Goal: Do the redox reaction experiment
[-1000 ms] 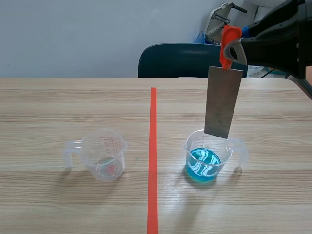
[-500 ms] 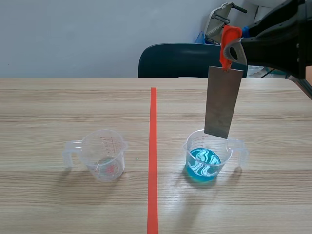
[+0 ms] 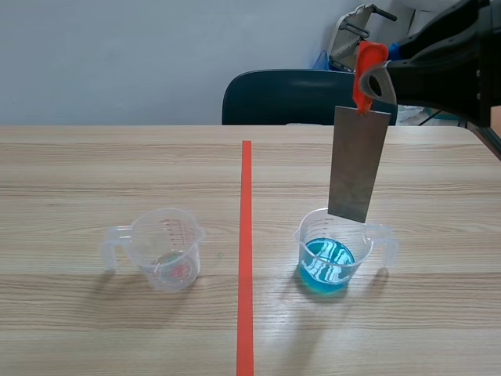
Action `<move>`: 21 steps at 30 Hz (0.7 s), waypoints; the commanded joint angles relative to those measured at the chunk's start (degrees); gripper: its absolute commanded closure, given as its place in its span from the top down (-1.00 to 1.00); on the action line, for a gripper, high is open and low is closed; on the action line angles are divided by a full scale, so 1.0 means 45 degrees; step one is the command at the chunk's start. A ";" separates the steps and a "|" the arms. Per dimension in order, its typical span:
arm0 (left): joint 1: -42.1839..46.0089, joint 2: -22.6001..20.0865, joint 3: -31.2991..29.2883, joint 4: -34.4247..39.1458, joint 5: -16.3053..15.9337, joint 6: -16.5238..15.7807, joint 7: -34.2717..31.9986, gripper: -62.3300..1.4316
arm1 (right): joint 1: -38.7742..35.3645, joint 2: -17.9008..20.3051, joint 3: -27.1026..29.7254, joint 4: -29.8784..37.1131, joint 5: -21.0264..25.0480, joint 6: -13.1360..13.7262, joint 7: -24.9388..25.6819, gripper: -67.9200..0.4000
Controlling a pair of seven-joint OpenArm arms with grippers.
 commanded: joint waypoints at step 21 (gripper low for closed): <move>0.0029 0.0102 0.0092 0.0180 -0.0126 0.0034 -0.0214 1.00 | 0.0189 0.0107 0.0131 0.0126 0.0044 -0.0044 0.0267 -0.97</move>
